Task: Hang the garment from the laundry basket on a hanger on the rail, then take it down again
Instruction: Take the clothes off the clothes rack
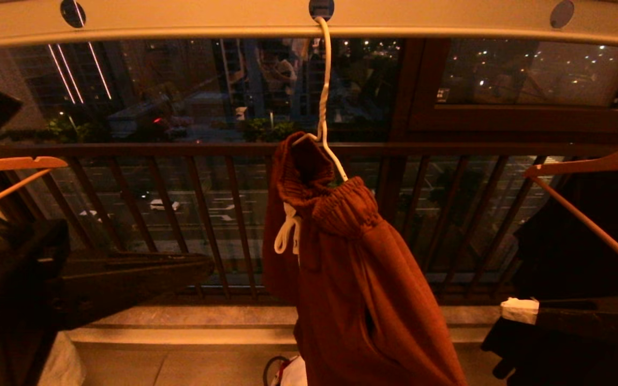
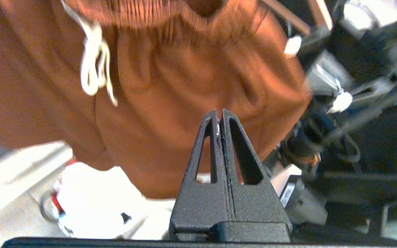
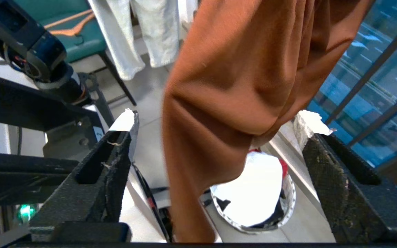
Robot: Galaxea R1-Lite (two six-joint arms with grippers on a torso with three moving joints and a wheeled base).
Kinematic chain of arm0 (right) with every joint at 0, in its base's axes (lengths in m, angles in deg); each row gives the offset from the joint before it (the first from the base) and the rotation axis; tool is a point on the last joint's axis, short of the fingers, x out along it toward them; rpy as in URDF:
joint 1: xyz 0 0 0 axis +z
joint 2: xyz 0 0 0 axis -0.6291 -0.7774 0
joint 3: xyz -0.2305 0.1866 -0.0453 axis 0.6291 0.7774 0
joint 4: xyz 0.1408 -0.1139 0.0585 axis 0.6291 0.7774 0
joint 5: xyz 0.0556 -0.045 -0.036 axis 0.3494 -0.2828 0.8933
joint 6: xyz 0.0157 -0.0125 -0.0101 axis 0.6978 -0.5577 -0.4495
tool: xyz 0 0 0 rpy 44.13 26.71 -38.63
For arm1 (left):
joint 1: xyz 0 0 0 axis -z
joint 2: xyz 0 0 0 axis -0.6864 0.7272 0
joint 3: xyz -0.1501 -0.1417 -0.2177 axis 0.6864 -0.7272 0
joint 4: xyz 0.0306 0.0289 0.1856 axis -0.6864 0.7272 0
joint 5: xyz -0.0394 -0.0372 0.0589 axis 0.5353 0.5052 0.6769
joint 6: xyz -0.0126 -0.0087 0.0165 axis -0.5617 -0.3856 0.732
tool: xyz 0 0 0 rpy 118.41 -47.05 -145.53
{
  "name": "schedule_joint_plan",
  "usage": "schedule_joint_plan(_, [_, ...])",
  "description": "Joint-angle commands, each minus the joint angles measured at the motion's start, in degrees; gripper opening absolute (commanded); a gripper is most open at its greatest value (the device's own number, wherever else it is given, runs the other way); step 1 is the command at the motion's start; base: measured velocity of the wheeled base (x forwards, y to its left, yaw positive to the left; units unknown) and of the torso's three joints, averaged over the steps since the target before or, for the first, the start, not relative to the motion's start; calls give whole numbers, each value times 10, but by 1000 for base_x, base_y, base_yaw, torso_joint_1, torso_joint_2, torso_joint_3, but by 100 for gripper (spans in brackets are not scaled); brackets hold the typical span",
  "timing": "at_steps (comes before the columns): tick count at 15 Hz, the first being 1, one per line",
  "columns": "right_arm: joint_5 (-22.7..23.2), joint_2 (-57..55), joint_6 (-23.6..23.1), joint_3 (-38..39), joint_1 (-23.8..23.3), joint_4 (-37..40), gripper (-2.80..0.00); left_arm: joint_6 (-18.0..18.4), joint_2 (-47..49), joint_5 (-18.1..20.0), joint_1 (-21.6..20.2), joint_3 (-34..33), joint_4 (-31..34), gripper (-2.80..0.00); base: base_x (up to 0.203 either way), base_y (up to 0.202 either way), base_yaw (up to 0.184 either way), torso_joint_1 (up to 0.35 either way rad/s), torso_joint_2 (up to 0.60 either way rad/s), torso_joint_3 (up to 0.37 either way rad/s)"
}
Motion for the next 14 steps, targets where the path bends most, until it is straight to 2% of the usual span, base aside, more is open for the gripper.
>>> schedule_joint_plan(1, [-2,0,-1,-12,1,5,0,-1,25,15,5,-10,0,-280,0,0,0,0,0,0])
schedule_joint_plan(3, [-8,13,-1,-25,1,12,0,-3,65,60,13,-30,-4,-280,0,0,0,0,0,0])
schedule_joint_plan(4, [-8,15,-1,-25,1,15,0,-3,83,67,20,-32,-5,-280,0,0,0,0,0,0])
schedule_joint_plan(6, [-9,18,-1,-25,1,18,0,-2,124,70,50,-32,-24,-280,0,0,0,0,0,0])
schedule_joint_plan(9, [-11,20,-2,-28,1,18,0,-6,194,67,86,-33,-109,-280,0,0,0,0,0,0])
schedule_joint_plan(14, [-13,20,-1,-25,0,20,0,-6,255,63,100,-17,-173,-280,0,0,0,0,0,0])
